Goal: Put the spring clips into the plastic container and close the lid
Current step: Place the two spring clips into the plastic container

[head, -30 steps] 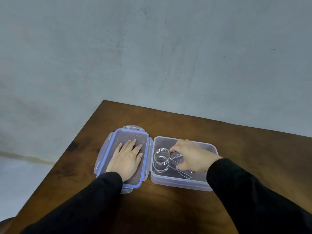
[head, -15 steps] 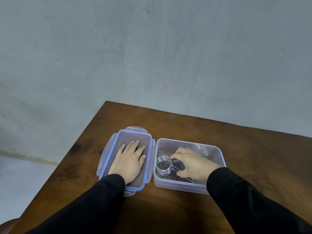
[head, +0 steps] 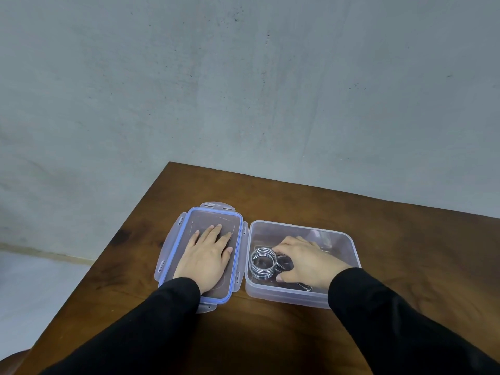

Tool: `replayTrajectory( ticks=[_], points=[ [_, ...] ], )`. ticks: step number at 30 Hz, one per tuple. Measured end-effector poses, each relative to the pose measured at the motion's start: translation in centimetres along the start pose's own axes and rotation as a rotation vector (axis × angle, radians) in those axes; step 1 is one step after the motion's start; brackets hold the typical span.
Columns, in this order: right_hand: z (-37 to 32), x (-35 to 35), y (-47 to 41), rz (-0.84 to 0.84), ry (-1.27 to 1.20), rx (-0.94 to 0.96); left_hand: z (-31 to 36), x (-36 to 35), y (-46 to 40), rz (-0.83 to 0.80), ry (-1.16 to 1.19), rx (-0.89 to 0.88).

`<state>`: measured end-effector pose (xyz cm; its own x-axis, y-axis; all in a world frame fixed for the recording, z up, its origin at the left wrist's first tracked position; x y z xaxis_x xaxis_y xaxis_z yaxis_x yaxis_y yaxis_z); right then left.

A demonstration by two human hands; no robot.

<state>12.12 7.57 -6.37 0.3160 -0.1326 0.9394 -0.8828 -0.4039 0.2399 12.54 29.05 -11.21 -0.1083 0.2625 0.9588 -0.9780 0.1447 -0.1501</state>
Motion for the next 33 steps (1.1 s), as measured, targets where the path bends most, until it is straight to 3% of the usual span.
replayTrajectory(
  ticks=[15, 19, 24, 29, 33],
  points=[
    [0.6, 0.4, 0.7, 0.0, -0.08, -0.032, 0.0, 0.0, 0.1, -0.018, -0.008, 0.013],
    [1.1, 2.7, 2.1, 0.209, -0.212, -0.039, -0.1, 0.0, 0.2, -0.03, 0.041, 0.032],
    [-0.1, 4.9, 4.1, 0.437, -0.346, -0.044, -0.6, 2.0, -0.1, -0.053, 0.325, 0.163],
    [-3.1, 4.9, 5.1, 0.476, -0.345, 0.014, -0.4, 4.9, 3.5, 0.052, 0.093, 0.068],
    [-5.0, 3.9, 5.8, 0.469, -0.333, 0.041, -0.1, 5.1, 8.8, 0.025, -0.006, -0.102]
  ],
)
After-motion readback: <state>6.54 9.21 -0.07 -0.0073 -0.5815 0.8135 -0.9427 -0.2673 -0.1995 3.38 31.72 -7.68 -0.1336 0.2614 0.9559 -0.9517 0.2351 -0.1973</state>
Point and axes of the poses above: each hand's wrist, its own y-axis away from the middle knuckle, its own x-axis out of the back of the hand, z = x × y, the point moved 7 cm from there along -y, towards the middle knuckle, and after that the axes turned 6 degrees about z, right-handed, at the moved point
